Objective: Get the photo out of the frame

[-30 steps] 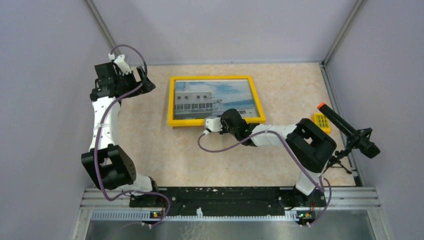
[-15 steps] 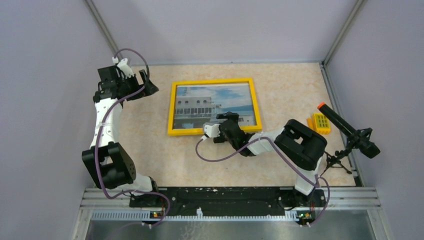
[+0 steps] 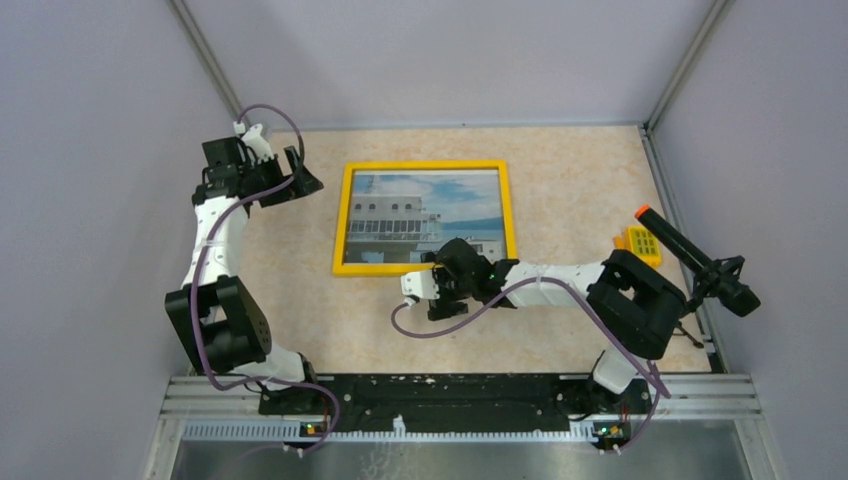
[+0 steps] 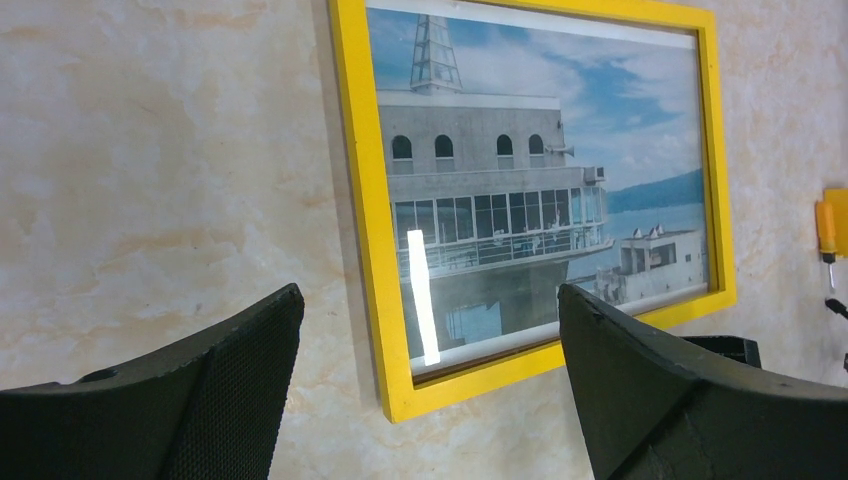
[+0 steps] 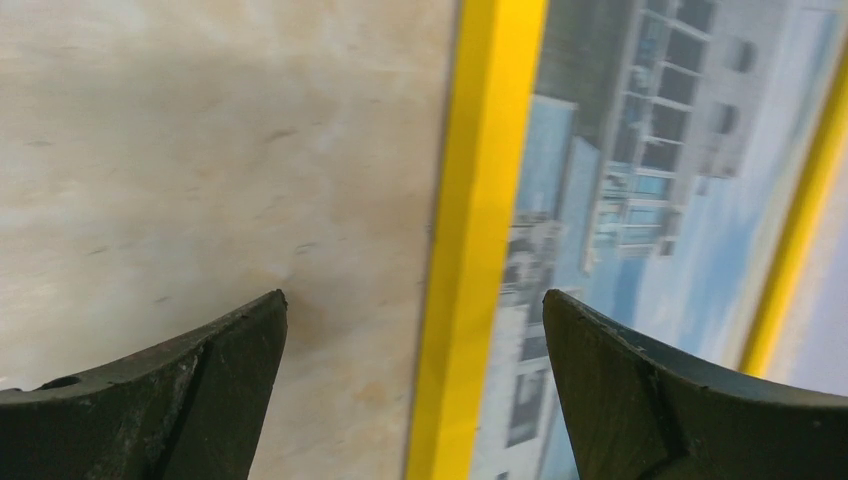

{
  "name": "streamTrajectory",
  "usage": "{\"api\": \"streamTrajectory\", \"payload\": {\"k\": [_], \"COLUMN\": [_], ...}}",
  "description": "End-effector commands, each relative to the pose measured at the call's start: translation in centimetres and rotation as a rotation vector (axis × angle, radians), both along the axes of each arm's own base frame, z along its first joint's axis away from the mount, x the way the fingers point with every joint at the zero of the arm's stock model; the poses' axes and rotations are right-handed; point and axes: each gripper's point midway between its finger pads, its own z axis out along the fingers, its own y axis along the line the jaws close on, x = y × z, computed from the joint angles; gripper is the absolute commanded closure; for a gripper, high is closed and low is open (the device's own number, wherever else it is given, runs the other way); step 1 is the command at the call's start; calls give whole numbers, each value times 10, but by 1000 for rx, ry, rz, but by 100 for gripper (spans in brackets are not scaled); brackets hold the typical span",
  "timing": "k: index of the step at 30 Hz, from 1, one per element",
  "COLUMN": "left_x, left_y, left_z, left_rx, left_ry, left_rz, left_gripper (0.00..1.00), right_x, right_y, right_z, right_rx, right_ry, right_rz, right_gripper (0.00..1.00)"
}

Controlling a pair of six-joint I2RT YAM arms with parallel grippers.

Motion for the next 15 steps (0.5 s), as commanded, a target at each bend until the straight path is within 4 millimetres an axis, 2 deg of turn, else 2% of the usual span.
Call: {"api": "streamTrajectory", "payload": {"k": [1,4,8,10,15], "left_x": [0,0,4,10,36], "left_y": [-9,-15,-29,-32,-34], "left_z": [-11,-33,-65,-79,-98], "left_rx": [9,50,117,162,259], "left_ry": [-22,18,89,114,159], "left_rz": [-91,-154,-231,-247,-262], "left_gripper": [1,1,2,4,10], "right_x": [-31,3,51,80,138], "right_y": [-9,-7,-10,-26,-77], "right_z": [4,39,98,103,80], "right_rx": [9,104,296,337,344], "right_ry": [345,447,593,610,589], "right_rz": [-53,-197,-400,-543,-869], "right_gripper": [1,1,1,1,1]}}
